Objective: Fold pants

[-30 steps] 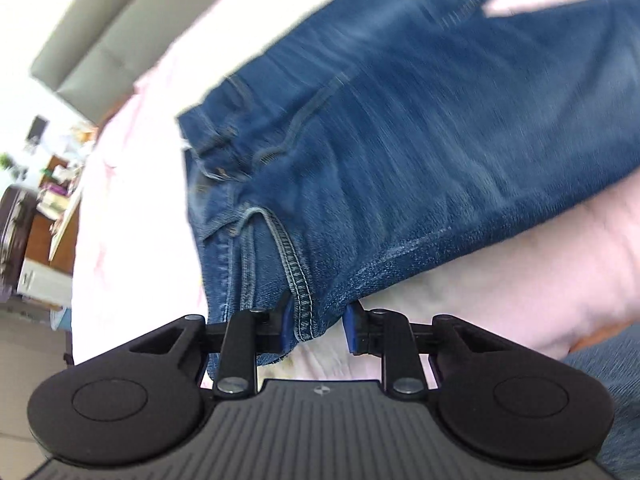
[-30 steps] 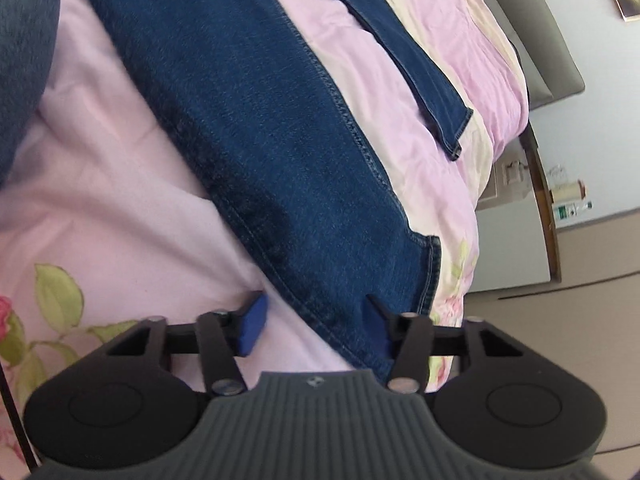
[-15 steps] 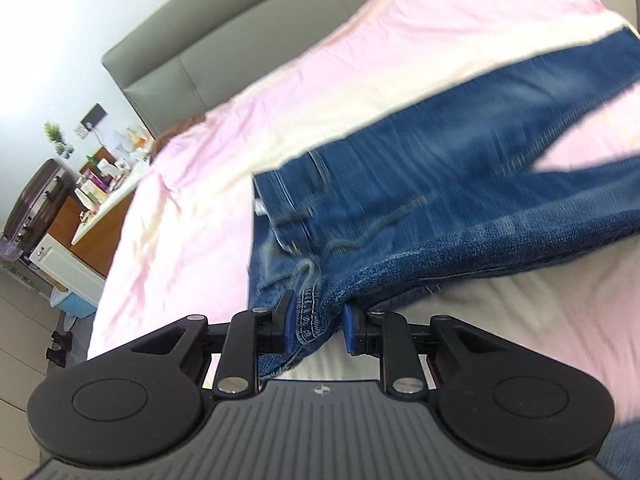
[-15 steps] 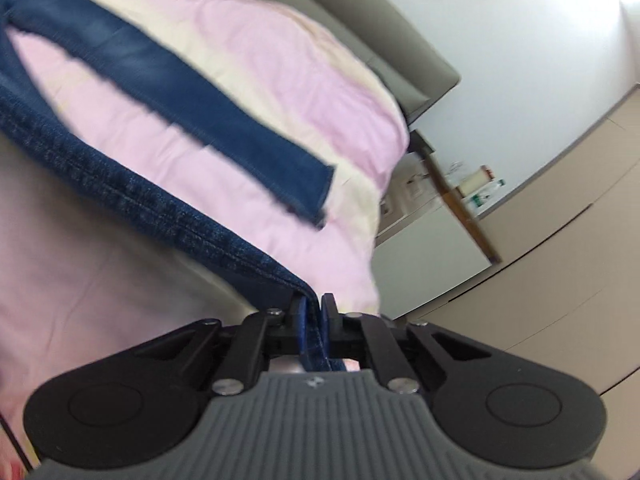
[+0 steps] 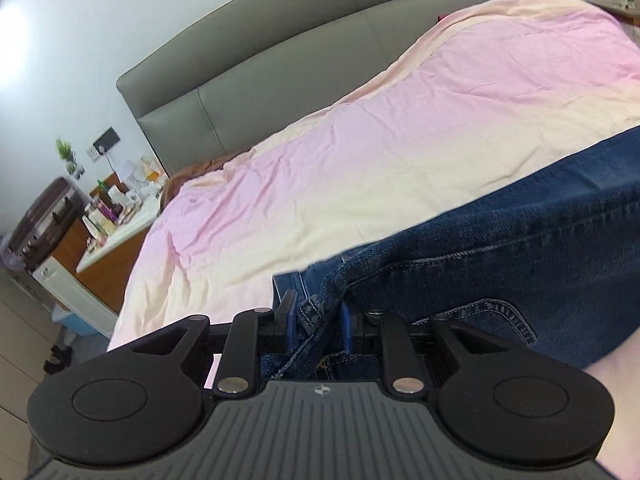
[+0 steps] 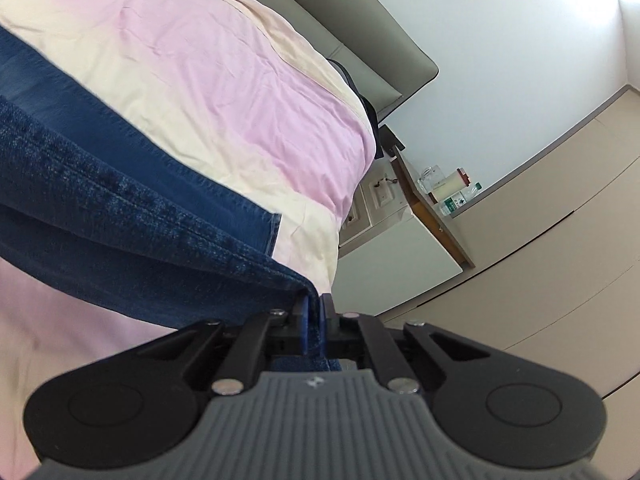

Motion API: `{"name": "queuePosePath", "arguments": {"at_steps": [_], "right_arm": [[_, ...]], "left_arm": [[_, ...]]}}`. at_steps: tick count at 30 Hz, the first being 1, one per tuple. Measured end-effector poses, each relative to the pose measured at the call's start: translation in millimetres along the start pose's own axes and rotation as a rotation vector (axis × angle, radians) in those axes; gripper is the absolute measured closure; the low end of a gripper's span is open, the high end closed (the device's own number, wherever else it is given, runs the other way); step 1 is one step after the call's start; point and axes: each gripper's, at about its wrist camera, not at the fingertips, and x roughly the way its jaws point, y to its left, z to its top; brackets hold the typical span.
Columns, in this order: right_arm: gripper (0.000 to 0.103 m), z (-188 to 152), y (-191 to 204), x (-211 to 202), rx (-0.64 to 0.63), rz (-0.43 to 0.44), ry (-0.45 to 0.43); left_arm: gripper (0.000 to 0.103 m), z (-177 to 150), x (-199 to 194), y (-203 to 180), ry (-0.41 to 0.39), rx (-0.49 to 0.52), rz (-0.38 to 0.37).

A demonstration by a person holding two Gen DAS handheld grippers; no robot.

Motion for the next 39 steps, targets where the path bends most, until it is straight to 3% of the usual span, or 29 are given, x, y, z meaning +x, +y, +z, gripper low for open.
{"name": "queuePosePath", "arguments": {"at_steps": [7, 14, 17, 22, 26, 34, 38, 39], "right_arm": [[0.103, 62.0, 32.8, 103.5, -0.061, 0.008, 0.039], [0.103, 111.5, 76.1, 181.2, -0.157, 0.025, 0.059], [0.103, 118.1, 92.2, 198.7, -0.195, 0.019, 0.077], [0.103, 119.6, 89.8, 206.5, -0.186, 0.004, 0.101], [0.103, 124.6, 85.2, 216.3, -0.137, 0.000, 0.106], [0.103, 128.4, 109.2, 252.3, -0.135, 0.013, 0.151], [0.103, 123.3, 118.0, 263.6, -0.154, 0.034, 0.189], [0.103, 122.4, 118.4, 263.0, -0.150, 0.037, 0.191]], "left_arm": [[0.079, 27.6, 87.2, -19.6, 0.062, 0.016, 0.024], [0.079, 23.3, 139.6, -35.9, 0.134, 0.045, 0.024], [0.079, 20.2, 146.5, -39.4, 0.125, 0.041, 0.033], [0.080, 36.5, 126.9, -36.6, 0.011, 0.023, 0.060], [0.080, 45.9, 154.0, -41.1, 0.065, 0.018, 0.054], [0.079, 41.3, 190.6, -55.3, 0.098, 0.021, 0.056], [0.067, 33.3, 194.9, -59.5, 0.112, 0.052, 0.049], [0.050, 33.2, 192.8, -58.7, 0.110, 0.056, 0.037]]}}
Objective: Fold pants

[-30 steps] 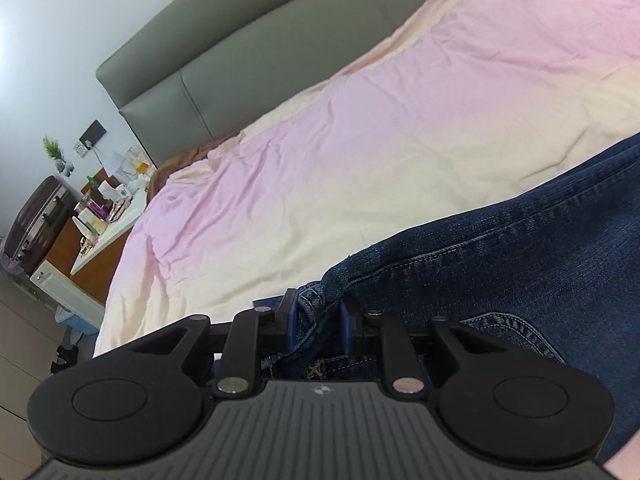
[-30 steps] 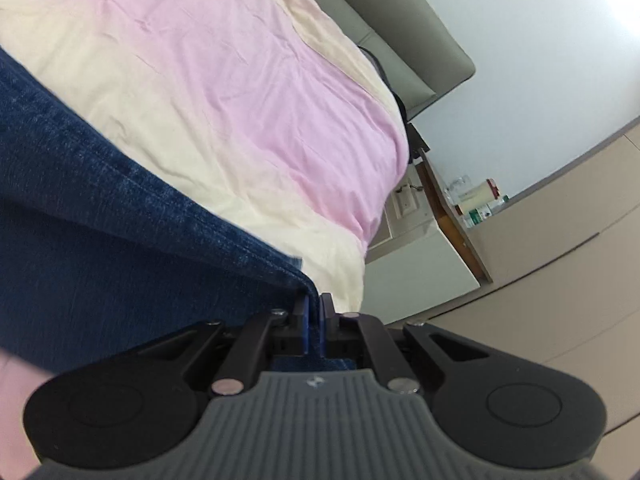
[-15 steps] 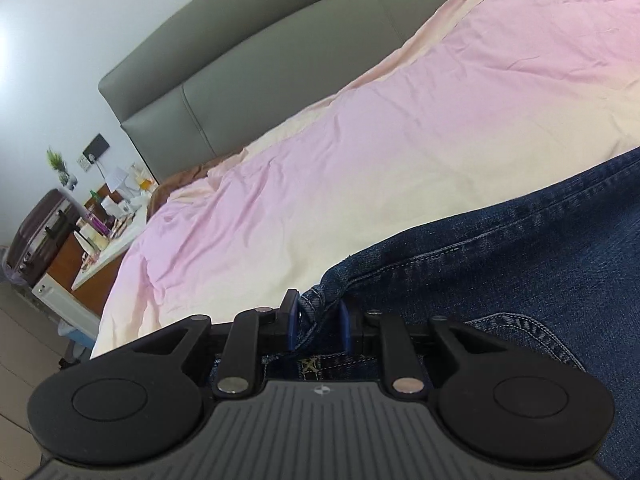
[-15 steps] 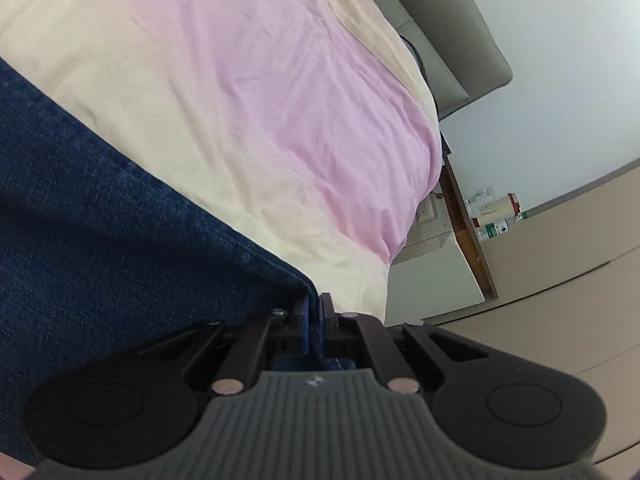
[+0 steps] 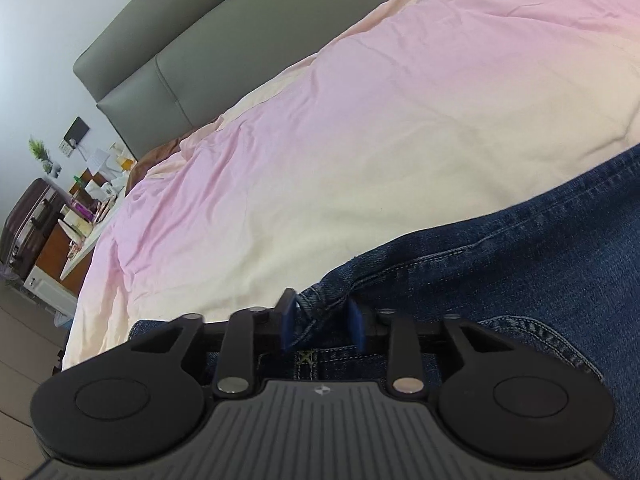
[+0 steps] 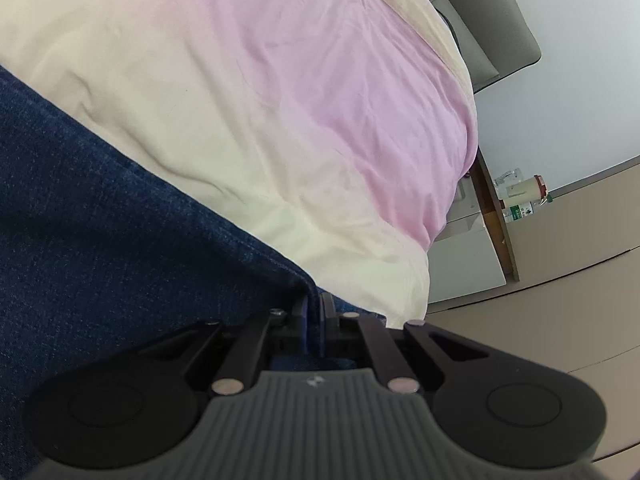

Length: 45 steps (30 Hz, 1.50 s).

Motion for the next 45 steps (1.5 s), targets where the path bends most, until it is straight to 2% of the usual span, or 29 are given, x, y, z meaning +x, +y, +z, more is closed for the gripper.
{"name": "queuePosePath", "arguments": {"at_steps": [1, 2, 3, 4, 9, 12, 17, 21, 24, 28, 31, 33, 35, 38, 39, 40, 41, 42, 44, 45], "right_arm": [[0.089, -0.8, -0.5, -0.6, 0.010, 0.001, -0.009], [0.077, -1.6, -2.0, -2.4, 0.022, 0.005, -0.009], [0.056, -2.9, -3.7, -5.1, 0.035, 0.009, -0.013], [0.050, -4.6, -5.5, -8.9, 0.047, 0.012, -0.021], [0.047, -12.3, -4.1, -40.8, 0.075, 0.024, -0.049], [0.044, -19.7, -0.4, -74.6, 0.132, 0.099, -0.081], [0.044, -43.8, 17.0, -132.4, 0.303, 0.298, -0.116], [0.044, -66.5, 45.6, -174.5, 0.419, 0.430, -0.139], [0.044, -79.9, 72.2, -194.7, 0.496, 0.484, -0.133], [0.044, -91.2, 99.5, -209.3, 0.652, 0.523, -0.089], [0.044, -98.0, 113.7, -224.9, 0.718, 0.540, -0.082], [0.044, -99.7, 122.9, -233.5, 0.722, 0.546, -0.075], [0.044, -99.1, 132.2, -241.0, 0.713, 0.532, -0.066], [0.044, -93.6, 143.0, -241.9, 0.705, 0.538, -0.039], [0.044, -91.6, 146.2, -242.9, 0.703, 0.534, -0.026], [0.044, -88.8, 148.4, -243.2, 0.703, 0.533, -0.020], [0.044, -85.3, 149.8, -243.2, 0.705, 0.534, -0.017], [0.044, -82.8, 150.9, -243.6, 0.711, 0.537, -0.013], [0.044, -77.9, 151.4, -244.5, 0.729, 0.558, -0.002], [0.044, -75.0, 152.0, -245.5, 0.730, 0.569, -0.005]], "left_arm": [[0.023, 0.2, -3.5, 1.9, -0.008, -0.004, -0.019], [0.013, 0.2, -9.2, 3.8, -0.024, -0.019, -0.020], [0.006, 0.8, -13.9, 5.9, -0.034, -0.026, -0.007], [0.006, 2.0, -17.5, 8.2, -0.034, -0.025, -0.005], [0.007, -4.9, -44.2, 39.0, 0.007, -0.101, -0.045], [0.009, -22.4, -67.6, 65.0, 0.027, -0.194, -0.075], [0.009, -72.3, -102.8, 113.2, 0.042, -0.463, -0.119], [0.009, -120.7, -111.6, 130.6, 0.051, -0.625, -0.124], [0.009, -157.0, -103.1, 139.9, 0.066, -0.805, -0.168], [0.009, -205.4, -88.6, 157.9, 0.042, -1.117, -0.206], [0.010, -225.0, -72.8, 169.0, 0.025, -1.269, -0.245], [0.014, -227.9, -56.0, 172.2, 0.059, -1.310, -0.258], [0.014, -223.1, -38.4, 169.2, 0.097, -1.297, -0.290], [0.018, -219.7, -19.0, 165.3, 0.096, -1.318, -0.312], [0.038, -219.7, -16.6, 165.5, 0.093, -1.329, -0.323], [0.065, -217.7, -15.8, 166.2, 0.086, -1.321, -0.330], [0.070, -211.8, -19.1, 166.2, 0.083, -1.282, -0.308], [0.082, -202.7, -26.0, 165.1, 0.064, -1.221, -0.287], [0.085, -177.1, -52.2, 160.5, -0.024, -1.046, -0.212], [0.086, -169.0, -64.3, 160.7, -0.061, -1.000, -0.193]]}}
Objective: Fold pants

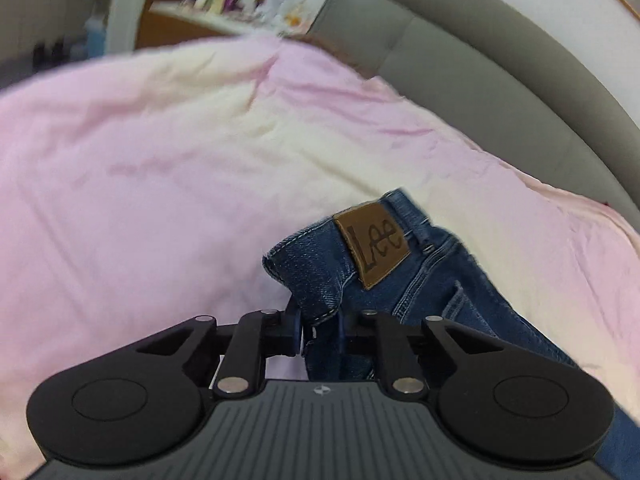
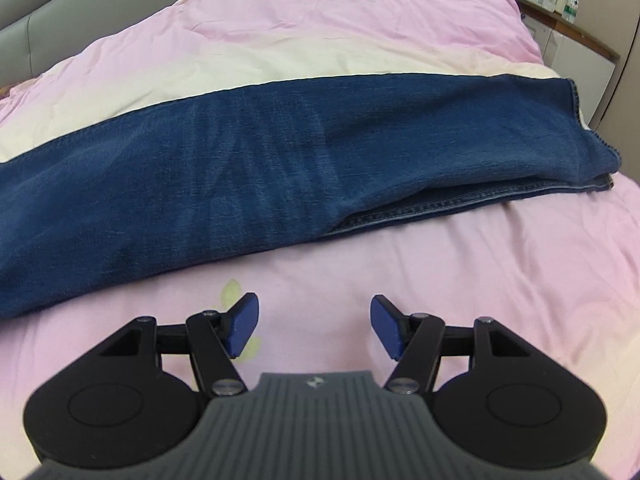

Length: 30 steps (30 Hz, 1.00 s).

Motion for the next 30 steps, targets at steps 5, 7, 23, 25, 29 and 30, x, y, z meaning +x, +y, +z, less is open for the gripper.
{"name": "queuePosePath", "arguments": {"at_steps": [5, 7, 23, 25, 29, 30], "right_arm": [[0.044, 3.9, 12.1, -2.9, -0.057, 0.013, -0.014], [0.044, 4.3, 9.9, -6.1, -0.044, 0.023, -0.013], [0.044, -5.9, -76.8, -36.5, 0.054, -0.004, -0.036], [0.044, -13.3, -75.6, -42.0, 0.061, 0.021, -0.048], [0.044, -35.2, -58.8, -53.2, 0.066, 0.100, -0.062], [0.044, -41.2, -52.8, -56.4, 0.073, 0.135, -0.069]], "left_arm": [[0.086, 19.5, -5.5, -15.8, -0.009, 0.132, 0.062], [0.086, 10.3, 14.2, -17.0, 0.021, 0.207, 0.138], [0.054, -35.1, -26.7, -49.4, 0.081, 0.332, 0.185], [0.054, -53.1, -53.9, -71.3, 0.093, 0.388, 0.105], [0.054, -96.4, -86.7, -108.0, 0.167, 0.465, -0.058], [0.054, -109.5, -89.8, -118.5, 0.187, 0.496, -0.090]]}}
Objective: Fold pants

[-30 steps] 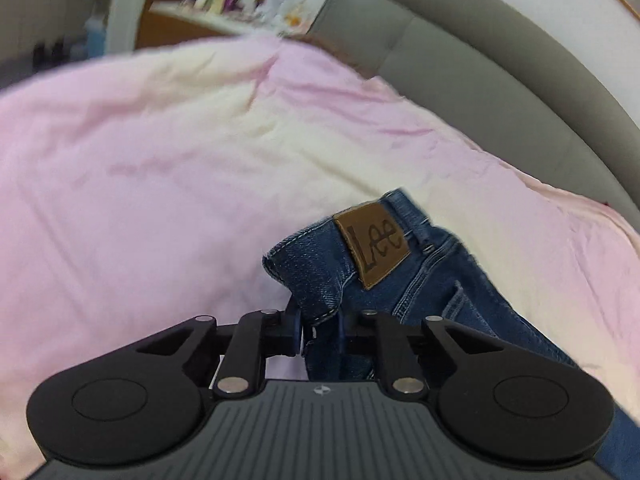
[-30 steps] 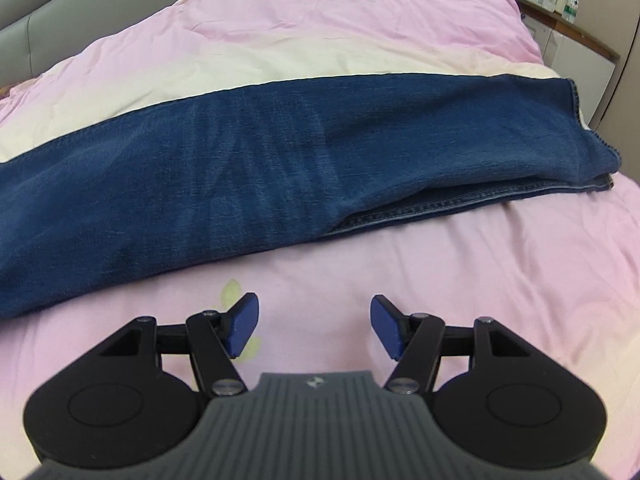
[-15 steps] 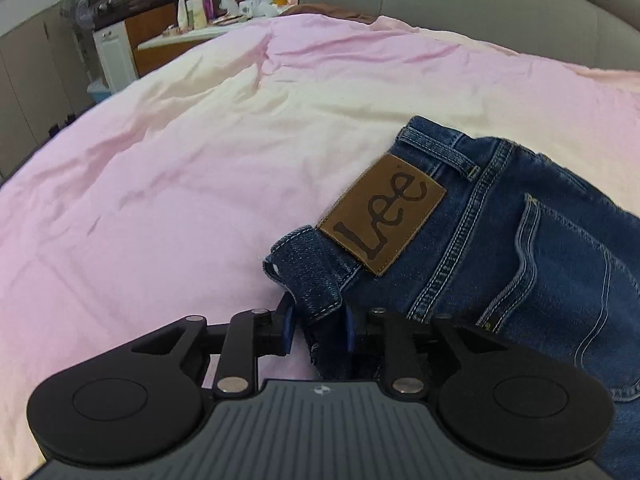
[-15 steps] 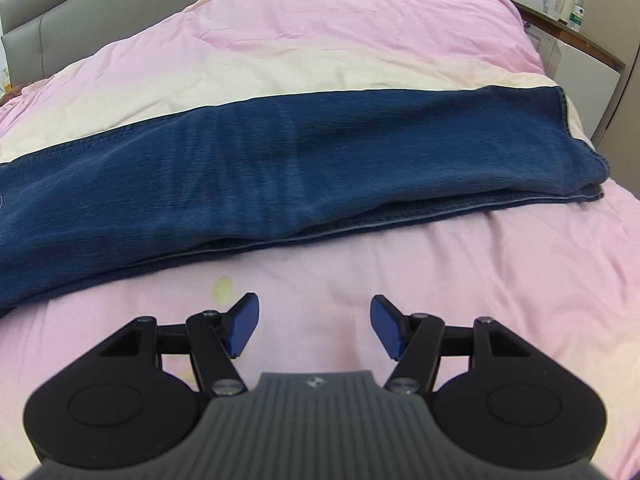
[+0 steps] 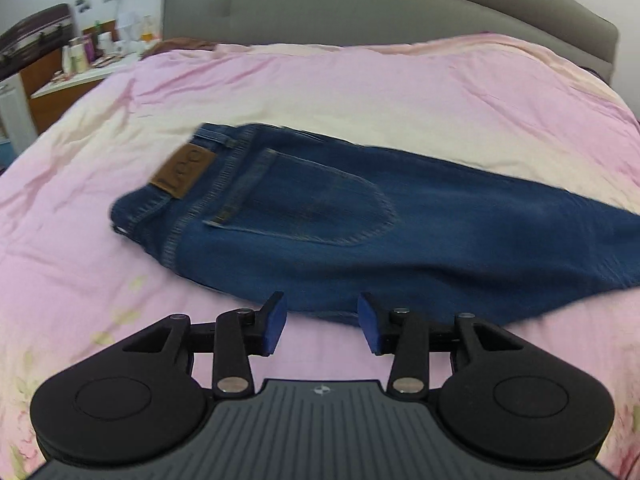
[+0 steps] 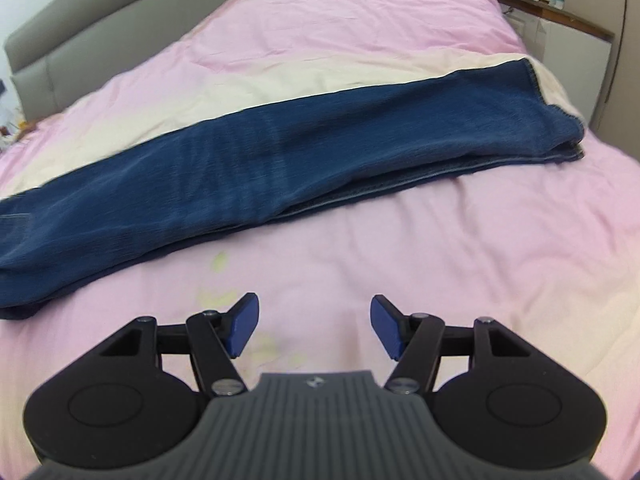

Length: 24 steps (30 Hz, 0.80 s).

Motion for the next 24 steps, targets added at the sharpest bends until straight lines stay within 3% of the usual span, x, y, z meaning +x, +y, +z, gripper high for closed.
{"name": "queuePosePath", "arguments": {"at_steps": [2, 5, 7, 10, 14, 15, 16, 18, 24], "right_arm": [[0.045, -12.3, 15.1, -3.2, -0.006, 0.080, -0.007], [0.060, -27.6, 53.3, 0.4, -0.104, 0.192, 0.014], [0.069, -35.0, 81.0, 5.2, -0.172, 0.250, 0.033], [0.071, -37.6, 120.8, 14.0, -0.262, 0.318, 0.056], [0.081, -35.6, 167.8, 23.7, -0.391, 0.386, 0.058], [0.081, -35.4, 177.4, 25.9, -0.413, 0.407, 0.055], [0.082, -35.3, 186.1, 28.9, -0.436, 0.427, 0.051], [0.082, -36.2, 203.1, 35.6, -0.490, 0.468, 0.048], [0.082, -33.3, 243.9, 51.4, -0.694, 0.581, 0.030]], "left_arm": [[0.054, -11.0, 0.3, -25.6, 0.007, 0.075, -0.035], [0.054, -23.6, 6.9, -60.9, 0.004, 0.209, -0.019], [0.053, -32.0, 13.2, -83.8, -0.029, 0.357, 0.014], [0.053, -39.4, 30.0, -107.7, -0.047, 0.558, 0.080], [0.053, -46.4, 47.4, -126.1, -0.086, 0.746, 0.103], [0.068, -48.0, 52.7, -127.3, -0.090, 0.783, 0.096], [0.088, -47.3, 57.7, -127.8, -0.086, 0.807, 0.096], [0.101, -41.2, 61.0, -123.0, -0.073, 0.811, 0.065], [0.103, 7.5, 41.4, -90.7, -0.101, 0.612, -0.096]]}}
